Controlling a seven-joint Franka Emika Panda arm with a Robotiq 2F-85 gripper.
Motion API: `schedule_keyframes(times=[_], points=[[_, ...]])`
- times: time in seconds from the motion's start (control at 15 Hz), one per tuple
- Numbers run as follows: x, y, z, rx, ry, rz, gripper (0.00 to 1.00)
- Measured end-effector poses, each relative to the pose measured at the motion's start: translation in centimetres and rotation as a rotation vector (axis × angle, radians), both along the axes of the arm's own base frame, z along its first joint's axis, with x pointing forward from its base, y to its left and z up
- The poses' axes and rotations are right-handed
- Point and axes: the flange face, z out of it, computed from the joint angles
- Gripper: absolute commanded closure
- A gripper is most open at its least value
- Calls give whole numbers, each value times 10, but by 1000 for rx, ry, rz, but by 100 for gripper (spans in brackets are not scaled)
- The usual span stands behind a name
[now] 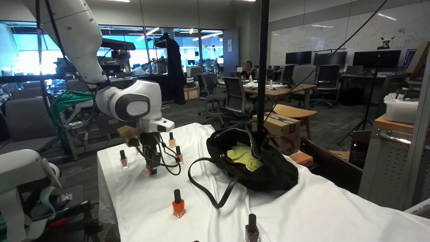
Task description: Pick up all the nail polish on the table and put them in the bag
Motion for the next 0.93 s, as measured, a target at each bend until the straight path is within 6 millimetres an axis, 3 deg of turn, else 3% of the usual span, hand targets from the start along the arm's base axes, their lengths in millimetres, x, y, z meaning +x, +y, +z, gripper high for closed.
schedule_keyframes(times=[0.13,0.2,0.67,0.93], points=[[0,0,0,-2,1,5,83],[-1,0,0,-3,3,6,84],[-4,-1,4,-62,13,30,84],[3,-4,35,-89,-9,12,84]])
